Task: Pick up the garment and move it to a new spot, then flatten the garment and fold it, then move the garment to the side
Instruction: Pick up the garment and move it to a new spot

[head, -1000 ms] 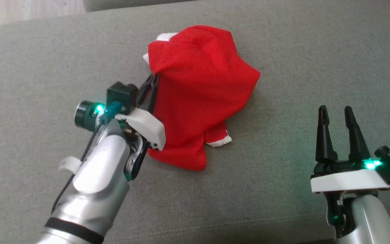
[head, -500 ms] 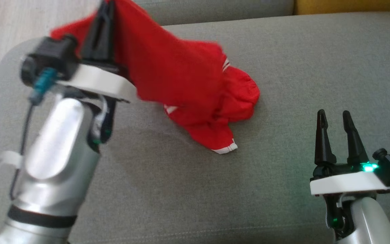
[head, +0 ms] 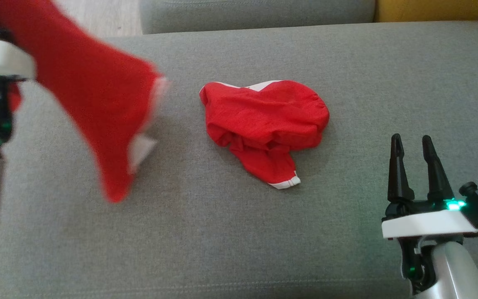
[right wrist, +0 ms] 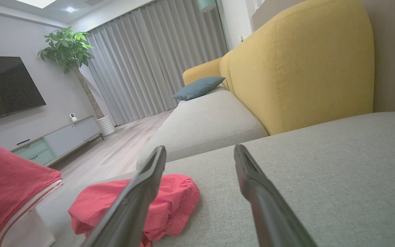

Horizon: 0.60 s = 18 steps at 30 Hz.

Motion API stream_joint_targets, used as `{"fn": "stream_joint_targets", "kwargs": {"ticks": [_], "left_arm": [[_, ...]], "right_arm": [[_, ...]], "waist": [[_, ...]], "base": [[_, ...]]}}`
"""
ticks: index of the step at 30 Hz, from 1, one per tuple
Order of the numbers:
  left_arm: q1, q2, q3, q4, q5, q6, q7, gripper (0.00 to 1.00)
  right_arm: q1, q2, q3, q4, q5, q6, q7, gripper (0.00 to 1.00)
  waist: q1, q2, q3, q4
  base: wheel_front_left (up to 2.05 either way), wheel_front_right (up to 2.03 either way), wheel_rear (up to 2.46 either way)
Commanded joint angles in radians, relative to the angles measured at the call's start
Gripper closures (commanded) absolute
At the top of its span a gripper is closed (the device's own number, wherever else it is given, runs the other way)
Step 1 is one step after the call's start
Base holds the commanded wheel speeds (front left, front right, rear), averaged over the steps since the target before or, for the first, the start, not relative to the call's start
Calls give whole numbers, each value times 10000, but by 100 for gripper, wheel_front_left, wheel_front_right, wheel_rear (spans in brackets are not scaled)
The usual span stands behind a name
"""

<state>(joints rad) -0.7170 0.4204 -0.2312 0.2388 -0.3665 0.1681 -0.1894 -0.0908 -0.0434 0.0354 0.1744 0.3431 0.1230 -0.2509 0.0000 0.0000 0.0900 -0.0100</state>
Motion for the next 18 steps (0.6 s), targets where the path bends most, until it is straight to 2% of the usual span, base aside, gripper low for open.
{"fn": "stream_joint_targets", "kwargs": {"ticks": [1, 5, 8, 14, 18], "left_arm": [[-425, 723, 575, -164, 43, 20, 93, 100], [19, 1331, 830, 146, 43, -5, 137, 100], [243, 1421, 851, 310, 22, -10, 131, 100], [969, 1123, 427, 1127, -103, -203, 273, 100], [1408, 863, 359, 2306, -343, -198, 383, 100]], "right_arm": [[-144, -68, 221, -341, -13, 77, -109, 0], [-139, -68, 182, -371, -65, 77, -109, 0], [-150, -68, 177, -385, -95, 77, -109, 0], [-265, -68, 267, -419, -185, 77, -109, 0], [-358, -68, 315, -431, -193, 77, -109, 0]], "waist": [[0, 0, 34, 42], [0, 0, 119, 98], [0, 0, 182, 102], [0, 0, 417, -51], [0, 0, 569, -264]], "base": [[0, 0, 0], [0, 0, 0], [0, 0, 0], [0, 0, 0], [0, 0, 0]]}}
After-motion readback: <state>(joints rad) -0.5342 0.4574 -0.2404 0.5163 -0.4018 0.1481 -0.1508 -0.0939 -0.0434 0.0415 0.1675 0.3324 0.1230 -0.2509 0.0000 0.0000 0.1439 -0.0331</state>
